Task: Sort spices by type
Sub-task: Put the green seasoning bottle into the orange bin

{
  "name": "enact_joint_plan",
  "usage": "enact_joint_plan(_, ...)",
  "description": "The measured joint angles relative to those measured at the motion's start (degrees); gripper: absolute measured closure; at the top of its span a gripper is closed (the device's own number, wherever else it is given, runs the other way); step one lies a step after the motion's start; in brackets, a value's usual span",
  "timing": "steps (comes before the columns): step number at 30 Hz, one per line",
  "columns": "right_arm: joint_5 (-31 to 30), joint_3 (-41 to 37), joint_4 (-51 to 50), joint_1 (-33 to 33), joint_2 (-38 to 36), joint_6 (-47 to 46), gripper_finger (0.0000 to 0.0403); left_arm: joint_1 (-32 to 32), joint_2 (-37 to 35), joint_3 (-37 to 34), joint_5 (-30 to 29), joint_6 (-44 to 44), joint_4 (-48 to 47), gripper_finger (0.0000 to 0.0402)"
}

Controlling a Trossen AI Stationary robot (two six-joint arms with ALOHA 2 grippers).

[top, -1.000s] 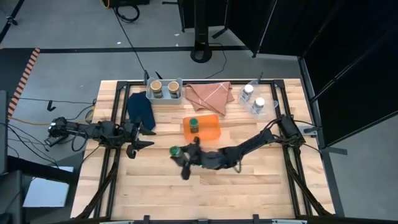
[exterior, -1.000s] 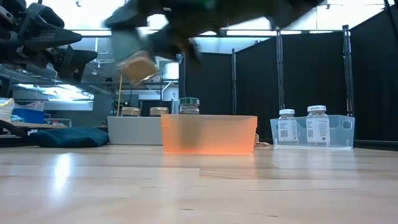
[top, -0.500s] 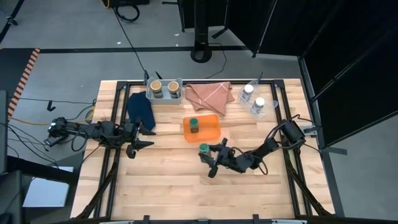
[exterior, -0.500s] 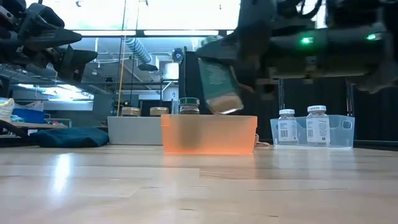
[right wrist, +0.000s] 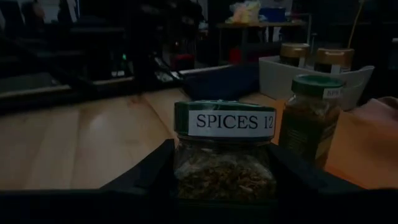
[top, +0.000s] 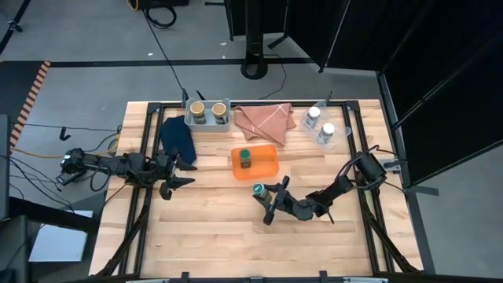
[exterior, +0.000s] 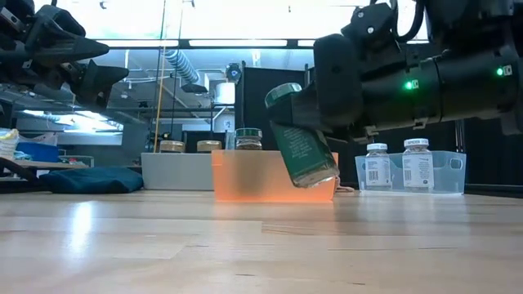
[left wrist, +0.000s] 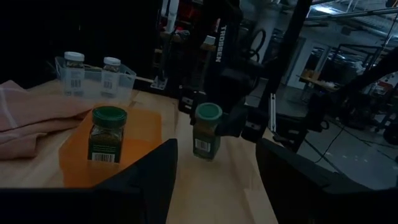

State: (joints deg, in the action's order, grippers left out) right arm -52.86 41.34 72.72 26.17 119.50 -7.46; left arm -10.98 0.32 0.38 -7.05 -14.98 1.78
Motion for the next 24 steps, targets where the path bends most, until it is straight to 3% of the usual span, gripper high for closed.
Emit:
enact_joint_plan(10,2.52,0.51,0.48,-0.33,3.43,-0.47,0.0202,0.01,0.02,-0.01,-2.1,0.02,0.07,0.0178)
enact_joint_plan(24,1.91,2.81,14.34,-0.04,13.04,-0.9,0.0202,0.01,0.02,0.0,-2.36,-0.63,0.13,0.0178)
